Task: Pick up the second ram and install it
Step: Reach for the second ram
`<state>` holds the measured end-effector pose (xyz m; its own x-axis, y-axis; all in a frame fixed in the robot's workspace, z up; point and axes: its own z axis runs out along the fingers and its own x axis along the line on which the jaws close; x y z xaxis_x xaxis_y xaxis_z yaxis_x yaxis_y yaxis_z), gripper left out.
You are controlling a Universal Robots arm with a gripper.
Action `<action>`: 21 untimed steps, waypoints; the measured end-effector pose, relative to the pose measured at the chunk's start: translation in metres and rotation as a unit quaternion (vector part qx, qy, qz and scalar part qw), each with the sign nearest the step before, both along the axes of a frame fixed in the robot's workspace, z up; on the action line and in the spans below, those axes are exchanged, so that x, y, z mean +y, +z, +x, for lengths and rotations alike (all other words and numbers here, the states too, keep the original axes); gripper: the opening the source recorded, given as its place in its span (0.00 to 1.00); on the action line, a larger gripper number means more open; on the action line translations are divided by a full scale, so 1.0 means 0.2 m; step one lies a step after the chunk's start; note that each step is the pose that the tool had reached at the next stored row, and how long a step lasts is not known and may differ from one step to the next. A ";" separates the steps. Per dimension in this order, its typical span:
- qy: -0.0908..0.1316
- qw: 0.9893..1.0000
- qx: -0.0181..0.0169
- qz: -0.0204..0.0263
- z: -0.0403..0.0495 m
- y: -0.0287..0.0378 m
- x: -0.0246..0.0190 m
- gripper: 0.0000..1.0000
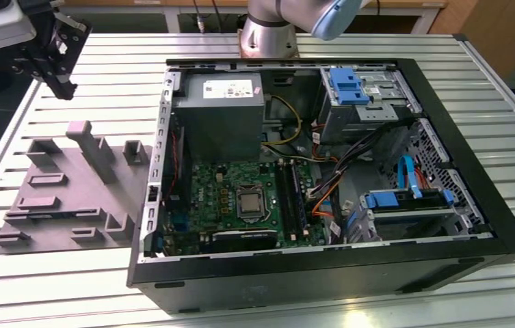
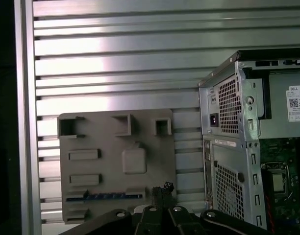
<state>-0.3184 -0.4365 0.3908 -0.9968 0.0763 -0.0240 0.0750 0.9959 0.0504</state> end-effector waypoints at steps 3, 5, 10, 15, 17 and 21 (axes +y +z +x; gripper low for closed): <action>0.000 1.000 0.000 0.000 -0.009 0.000 -0.002 0.11; 0.000 1.000 0.000 0.000 -0.014 -0.001 -0.004 0.11; 0.000 1.000 0.000 0.000 -0.026 -0.002 -0.008 0.11; 0.000 1.000 0.000 0.000 -0.035 -0.003 -0.013 0.11; 0.000 1.000 0.000 0.000 -0.039 -0.003 -0.015 0.11; 0.000 1.000 0.000 0.000 -0.044 -0.004 -0.018 0.11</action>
<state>-0.3272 -0.4401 0.3900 -0.9968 0.0762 -0.0240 0.0749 0.9959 0.0506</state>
